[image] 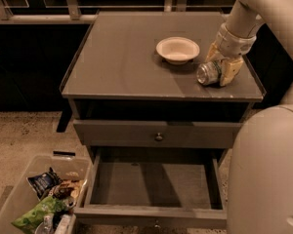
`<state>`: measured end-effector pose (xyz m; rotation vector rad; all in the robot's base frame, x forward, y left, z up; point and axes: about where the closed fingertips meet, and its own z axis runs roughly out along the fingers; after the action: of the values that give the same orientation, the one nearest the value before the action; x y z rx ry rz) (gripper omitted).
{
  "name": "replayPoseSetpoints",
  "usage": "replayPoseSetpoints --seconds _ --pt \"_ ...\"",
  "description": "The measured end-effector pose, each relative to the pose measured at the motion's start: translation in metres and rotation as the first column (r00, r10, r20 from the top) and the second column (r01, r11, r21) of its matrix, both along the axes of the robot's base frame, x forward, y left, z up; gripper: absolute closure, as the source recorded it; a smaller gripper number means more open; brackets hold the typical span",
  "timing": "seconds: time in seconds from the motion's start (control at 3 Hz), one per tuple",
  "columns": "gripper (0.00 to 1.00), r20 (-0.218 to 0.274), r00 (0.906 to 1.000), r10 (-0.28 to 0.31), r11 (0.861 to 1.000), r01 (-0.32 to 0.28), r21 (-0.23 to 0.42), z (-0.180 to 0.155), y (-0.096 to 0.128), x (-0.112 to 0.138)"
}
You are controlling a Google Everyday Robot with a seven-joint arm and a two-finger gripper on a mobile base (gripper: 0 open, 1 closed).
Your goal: Place 7up can into middle drawer
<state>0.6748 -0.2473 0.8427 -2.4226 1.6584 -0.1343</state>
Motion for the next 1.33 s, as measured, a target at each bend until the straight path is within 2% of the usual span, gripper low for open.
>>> replayPoseSetpoints --seconds 0.67,1.0,1.33 --pt "0.88 0.0 1.0 0.0 1.0 0.0 0.0 0.0 0.0 0.0" --pt "1.0 0.022 0.9998 -0.002 1.0 0.002 -0.007 0.004 0.001 -0.006" --pt "1.0 0.11 0.9928 -0.046 0.999 0.048 -0.011 0.024 -0.009 -0.025"
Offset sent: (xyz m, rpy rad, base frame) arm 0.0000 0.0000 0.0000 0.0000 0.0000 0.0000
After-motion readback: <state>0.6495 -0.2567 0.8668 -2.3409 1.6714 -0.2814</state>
